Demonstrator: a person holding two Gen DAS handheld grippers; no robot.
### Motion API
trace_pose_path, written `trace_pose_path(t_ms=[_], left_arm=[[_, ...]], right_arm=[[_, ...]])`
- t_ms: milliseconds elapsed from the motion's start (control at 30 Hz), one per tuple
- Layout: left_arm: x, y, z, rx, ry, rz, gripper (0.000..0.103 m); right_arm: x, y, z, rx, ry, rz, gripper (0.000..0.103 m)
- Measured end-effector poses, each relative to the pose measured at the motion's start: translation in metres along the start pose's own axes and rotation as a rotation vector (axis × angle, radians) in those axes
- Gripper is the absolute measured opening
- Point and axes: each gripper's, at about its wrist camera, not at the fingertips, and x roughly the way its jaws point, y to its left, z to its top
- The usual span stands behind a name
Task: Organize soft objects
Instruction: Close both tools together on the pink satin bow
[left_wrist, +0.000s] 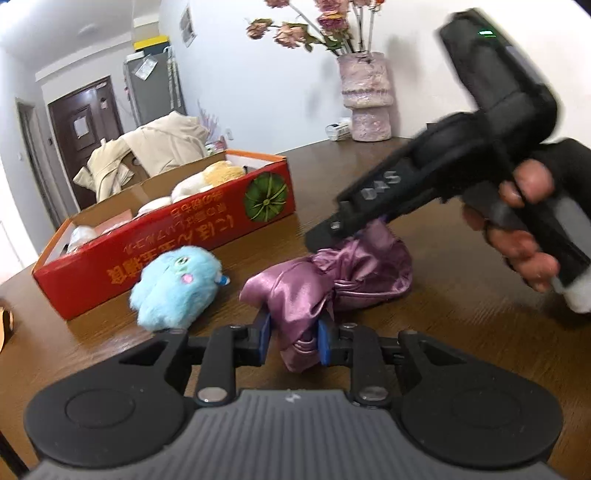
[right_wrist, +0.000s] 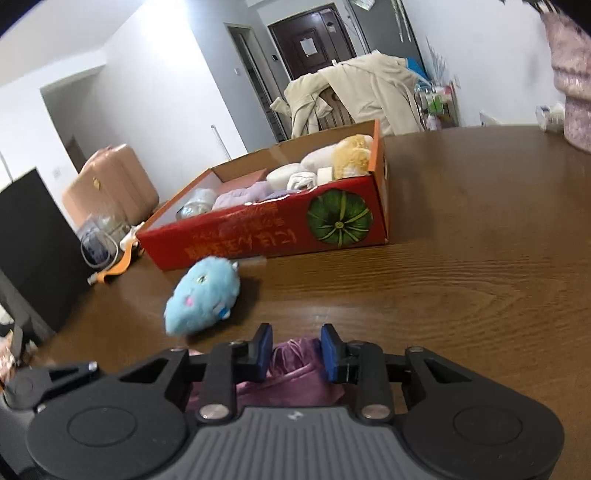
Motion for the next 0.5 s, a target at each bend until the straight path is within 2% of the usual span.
trace_pose_path(t_ms=[33, 67, 100, 200, 233, 300, 400, 500], left_arm=[[-0.001, 0.002, -0.001, -0.014, 0.006, -0.006, 0.027], [-0.004, 0.006, -0.001, -0.039, 0.012, -0.018, 0.033], [-0.007, 0.011, -0.001, -0.072, 0.016, -0.043, 0.049], [-0.024, 0.031, 0.002, -0.253, -0.001, -0.152, 0.067], [-0.028, 0.039, 0.003, -0.325, 0.000, -0.182, 0.068], [-0.032, 0.047, 0.004, -0.417, 0.000, -0.193, 0.068], [-0.028, 0.044, 0.003, -0.427, 0.058, -0.137, 0.065], [-0.032, 0.036, -0.005, -0.407, 0.078, -0.155, 0.062]], right_arm=[[-0.005, 0.004, -0.004, -0.013, -0.007, -0.010, 0.028], [-0.009, 0.007, -0.008, -0.030, -0.011, -0.022, 0.026], [-0.012, 0.012, -0.013, -0.052, -0.017, -0.036, 0.023], [-0.024, 0.026, -0.033, -0.106, -0.041, -0.077, 0.021], [-0.027, 0.030, -0.040, -0.111, -0.049, -0.080, 0.021], [-0.033, 0.037, -0.051, -0.126, -0.085, -0.094, 0.021], [-0.043, 0.044, -0.064, -0.158, -0.122, -0.124, 0.022], [-0.054, 0.042, -0.068, -0.118, -0.116, -0.110, 0.025]])
